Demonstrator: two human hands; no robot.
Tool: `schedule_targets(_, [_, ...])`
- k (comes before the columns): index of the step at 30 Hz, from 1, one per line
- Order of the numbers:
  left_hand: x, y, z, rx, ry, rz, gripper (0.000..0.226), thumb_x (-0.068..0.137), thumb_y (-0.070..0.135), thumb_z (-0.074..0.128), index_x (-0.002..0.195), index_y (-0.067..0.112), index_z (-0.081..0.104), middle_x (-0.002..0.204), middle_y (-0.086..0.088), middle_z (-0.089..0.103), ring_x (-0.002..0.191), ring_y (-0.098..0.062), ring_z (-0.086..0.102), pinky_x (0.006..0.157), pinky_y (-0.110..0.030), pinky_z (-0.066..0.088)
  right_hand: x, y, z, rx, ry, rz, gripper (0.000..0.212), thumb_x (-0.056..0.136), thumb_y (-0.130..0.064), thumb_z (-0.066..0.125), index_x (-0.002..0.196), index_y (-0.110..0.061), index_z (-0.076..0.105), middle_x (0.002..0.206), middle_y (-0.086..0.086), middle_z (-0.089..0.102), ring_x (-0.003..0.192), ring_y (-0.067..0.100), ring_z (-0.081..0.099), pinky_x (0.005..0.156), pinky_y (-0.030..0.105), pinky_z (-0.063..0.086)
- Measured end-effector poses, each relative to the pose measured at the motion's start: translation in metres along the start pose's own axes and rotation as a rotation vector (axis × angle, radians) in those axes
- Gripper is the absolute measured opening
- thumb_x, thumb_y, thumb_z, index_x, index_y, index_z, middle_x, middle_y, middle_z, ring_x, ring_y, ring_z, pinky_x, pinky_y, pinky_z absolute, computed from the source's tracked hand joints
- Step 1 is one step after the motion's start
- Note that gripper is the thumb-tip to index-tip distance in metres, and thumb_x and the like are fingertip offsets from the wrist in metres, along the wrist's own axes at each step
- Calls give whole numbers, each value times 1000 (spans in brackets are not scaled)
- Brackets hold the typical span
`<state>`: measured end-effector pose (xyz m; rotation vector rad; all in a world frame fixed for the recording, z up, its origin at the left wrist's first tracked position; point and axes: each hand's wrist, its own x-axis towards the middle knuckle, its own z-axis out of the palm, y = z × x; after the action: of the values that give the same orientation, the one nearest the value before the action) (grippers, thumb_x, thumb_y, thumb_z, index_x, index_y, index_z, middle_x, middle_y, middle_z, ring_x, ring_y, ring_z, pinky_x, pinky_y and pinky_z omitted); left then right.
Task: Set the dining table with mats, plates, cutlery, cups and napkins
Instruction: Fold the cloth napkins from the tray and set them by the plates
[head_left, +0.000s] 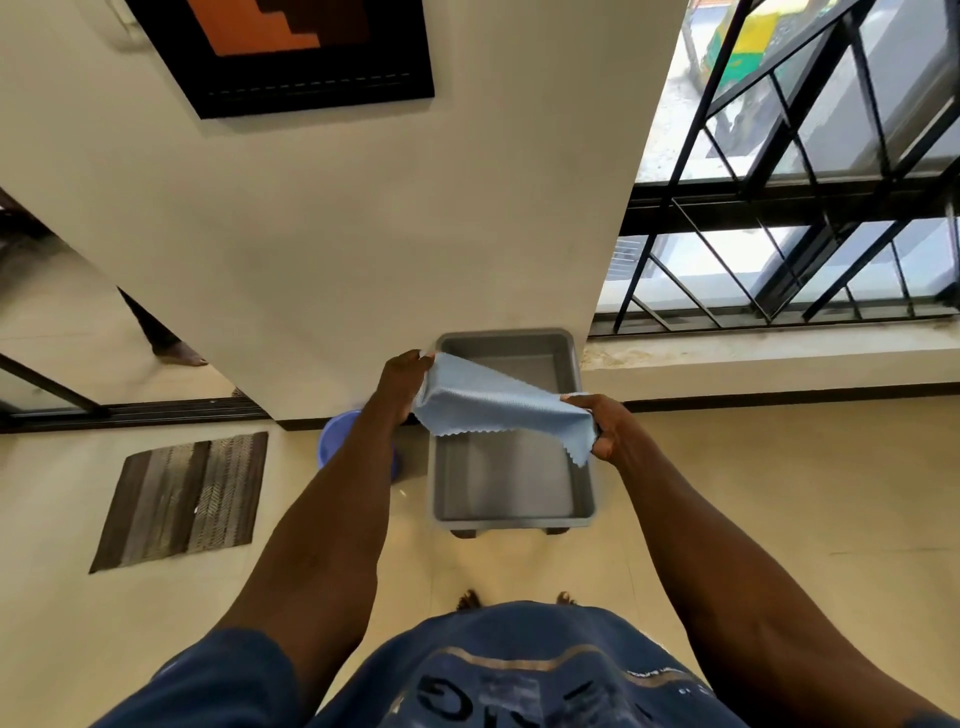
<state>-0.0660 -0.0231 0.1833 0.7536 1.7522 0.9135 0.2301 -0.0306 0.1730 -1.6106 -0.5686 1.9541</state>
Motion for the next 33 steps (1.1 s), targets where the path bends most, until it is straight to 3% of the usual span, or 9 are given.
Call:
schedule_targets(3, [1, 1, -8, -6, -26, 68, 42, 95, 23, 62, 134, 11, 56, 129, -4, 59, 117, -25, 56, 105, -40, 45, 6, -14, 0, -14, 45, -69, 44, 86, -24, 72, 121, 0, 59, 114, 19, 65, 94, 29, 63, 74, 38, 53])
schedule_targets(7, [0, 7, -15, -89, -52, 79, 36, 93, 7, 60, 129, 12, 60, 115, -9, 63, 93, -22, 60, 75, -30, 51, 9, -38, 3, -141, 138, -116, 36, 94, -17, 60, 125, 2, 57, 125, 20, 60, 95, 30, 59, 84, 39, 49])
schedule_targets(12, [5, 12, -22, -153, 10, 115, 35, 92, 9, 63, 126, 16, 62, 124, -13, 63, 100, -27, 62, 84, -39, 51, 11, -52, 6, -313, 133, -196, 53, 83, -2, 65, 134, -10, 53, 129, 17, 55, 116, 37, 52, 100, 47, 46])
schedule_targets(16, [8, 14, -27, -142, 11, 155, 36, 90, 13, 67, 126, 16, 62, 124, -15, 64, 96, -26, 62, 81, -37, 52, 22, -58, 3, -190, 157, -155, 44, 70, -35, 80, 102, -8, 69, 106, 16, 71, 95, 32, 66, 92, 47, 53])
schedule_targets(19, [9, 17, -31, -172, 10, 173, 37, 89, 13, 69, 125, 16, 63, 123, -14, 65, 96, -24, 63, 80, -35, 52, 21, -64, 7, -181, 191, -216, 22, 81, -21, 77, 87, -1, 68, 104, 19, 72, 82, 26, 65, 85, 42, 54])
schedule_targets(23, [5, 22, -30, -230, 27, 196, 34, 88, 10, 71, 121, 14, 64, 108, -10, 64, 89, -21, 59, 75, -31, 51, 21, -71, 5, -299, 255, -268, 26, 81, -9, 73, 104, 1, 66, 106, 15, 66, 94, 27, 62, 91, 41, 53])
schedule_targets(27, [9, 20, -33, -249, 101, 222, 26, 84, 9, 73, 109, 15, 67, 103, -11, 64, 85, -24, 57, 76, -37, 48, 39, -67, -6, -210, 269, -361, 38, 57, -11, 75, 92, -11, 61, 96, 13, 60, 84, 27, 56, 60, 32, 48])
schedule_targets(30, [11, 18, -33, -263, 143, 234, 27, 82, 10, 76, 107, 16, 69, 96, -12, 67, 81, -23, 58, 72, -35, 48, 32, -68, -2, -124, 269, -430, 48, 57, -11, 74, 103, -20, 65, 118, 8, 60, 101, 25, 60, 78, 40, 57])
schedule_targets(33, [9, 22, -31, -269, 160, 244, 23, 83, 6, 74, 106, 9, 70, 89, -10, 69, 79, -21, 60, 70, -30, 51, 13, -73, 9, -117, 266, -475, 37, 74, 0, 71, 105, -20, 67, 117, 6, 62, 106, 22, 57, 92, 39, 51])
